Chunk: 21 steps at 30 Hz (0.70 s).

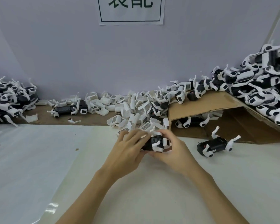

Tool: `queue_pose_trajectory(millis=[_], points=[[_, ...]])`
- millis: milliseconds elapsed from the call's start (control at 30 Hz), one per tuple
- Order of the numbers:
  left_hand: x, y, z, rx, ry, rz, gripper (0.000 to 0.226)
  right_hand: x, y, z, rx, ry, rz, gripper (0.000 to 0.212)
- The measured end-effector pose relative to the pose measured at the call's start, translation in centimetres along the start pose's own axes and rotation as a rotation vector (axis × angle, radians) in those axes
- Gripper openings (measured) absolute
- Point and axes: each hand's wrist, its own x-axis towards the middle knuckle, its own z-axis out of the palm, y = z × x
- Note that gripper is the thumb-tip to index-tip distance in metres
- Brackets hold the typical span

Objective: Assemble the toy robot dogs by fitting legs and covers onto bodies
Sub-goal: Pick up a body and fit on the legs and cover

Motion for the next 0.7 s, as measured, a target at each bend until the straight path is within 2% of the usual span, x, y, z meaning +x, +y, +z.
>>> queue_pose_trajectory(millis=[67,167,267,333,467,533,633,700], points=[[0.0,-0.7,-0.4,-0.092,0.052,-0.059,0.070,0.1,-0.2,-0.2,0.073,0.031,0.027,0.061],[-0.3,-1.0,-1.3,-0.535,0.063,-0.395,0.099,0.2,-0.5,-0.5,0.224,0.057,0.079,0.054],[-0.4,-0.6,-2.0,-0.962,-0.041,-0.692,0.097,0.2,-1.1,-0.2,0.428,0.037,0.148,0.047],[-0.4,-0.3,-2.0,-1.099,-0.064,-0.801,0.089,0.1,-1.5,0.2,0.513,0.036,0.202,0.052],[-0.2,0.1,-2.1,-1.166,-0.049,-0.851,0.067,-0.3,-2.0,0.2,0.605,0.001,0.263,0.059],[-0.3,0.2,-2.3,-1.183,-0.040,-0.843,0.068,-0.5,-2.3,0.1,0.607,-0.029,0.269,0.060],[-0.4,0.3,-2.4,-1.186,-0.014,-0.829,0.056,-0.8,-2.6,-0.1,0.610,-0.059,0.288,0.058],[-0.3,0.2,-2.6,-1.231,-0.020,-0.817,0.052,-0.9,-2.7,-0.6,0.635,-0.135,0.315,0.058]])
